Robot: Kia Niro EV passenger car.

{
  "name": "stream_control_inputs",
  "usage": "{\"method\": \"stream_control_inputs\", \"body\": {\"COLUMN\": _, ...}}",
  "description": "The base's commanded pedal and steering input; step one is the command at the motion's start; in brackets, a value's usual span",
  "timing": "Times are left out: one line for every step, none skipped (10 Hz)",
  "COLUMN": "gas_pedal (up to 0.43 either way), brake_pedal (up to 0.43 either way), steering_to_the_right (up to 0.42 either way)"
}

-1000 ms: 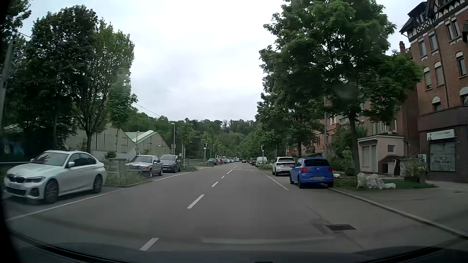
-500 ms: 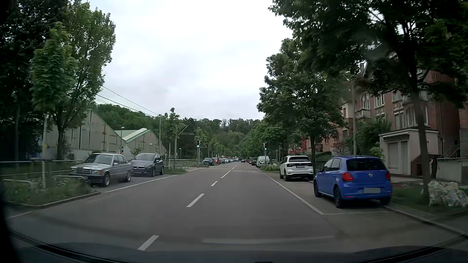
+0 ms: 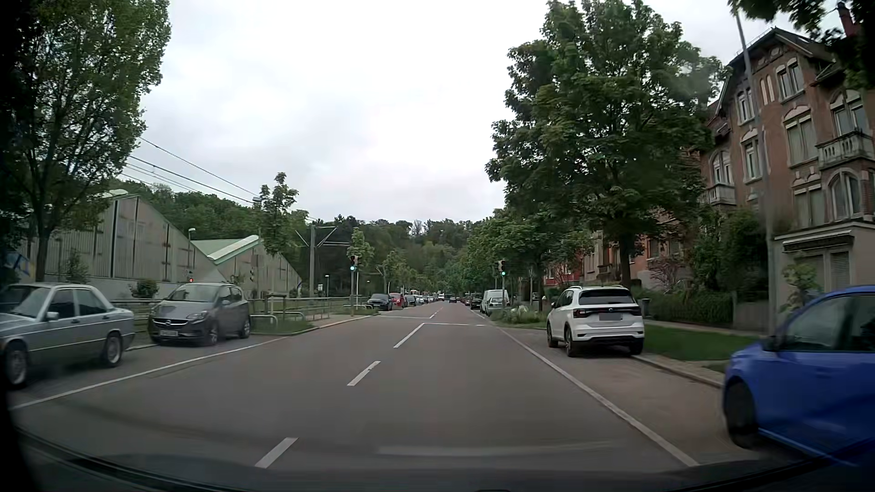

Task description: Follow the waypoints while adhering to traffic rules and regulations

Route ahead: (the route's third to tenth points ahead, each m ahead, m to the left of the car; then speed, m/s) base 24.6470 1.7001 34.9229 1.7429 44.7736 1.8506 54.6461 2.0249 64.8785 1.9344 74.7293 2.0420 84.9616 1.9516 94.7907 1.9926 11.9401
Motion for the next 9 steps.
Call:
{"method": "stream_control_inputs", "body": {"gas_pedal": 0.047, "brake_pedal": 0.000, "steering_to_the_right": 0.002}}
{"method": "stream_control_inputs", "body": {"gas_pedal": 0.059, "brake_pedal": 0.000, "steering_to_the_right": 0.002}}
{"method": "stream_control_inputs", "body": {"gas_pedal": 0.067, "brake_pedal": 0.000, "steering_to_the_right": 0.002}}
{"method": "stream_control_inputs", "body": {"gas_pedal": 0.067, "brake_pedal": 0.000, "steering_to_the_right": 0.000}}
{"method": "stream_control_inputs", "body": {"gas_pedal": 0.067, "brake_pedal": 0.000, "steering_to_the_right": 0.000}}
{"method": "stream_control_inputs", "body": {"gas_pedal": 0.079, "brake_pedal": 0.000, "steering_to_the_right": 0.000}}
{"method": "stream_control_inputs", "body": {"gas_pedal": 0.079, "brake_pedal": 0.000, "steering_to_the_right": 0.000}}
{"method": "stream_control_inputs", "body": {"gas_pedal": 0.079, "brake_pedal": 0.000, "steering_to_the_right": 0.000}}
{"method": "stream_control_inputs", "body": {"gas_pedal": 0.079, "brake_pedal": 0.000, "steering_to_the_right": 0.000}}
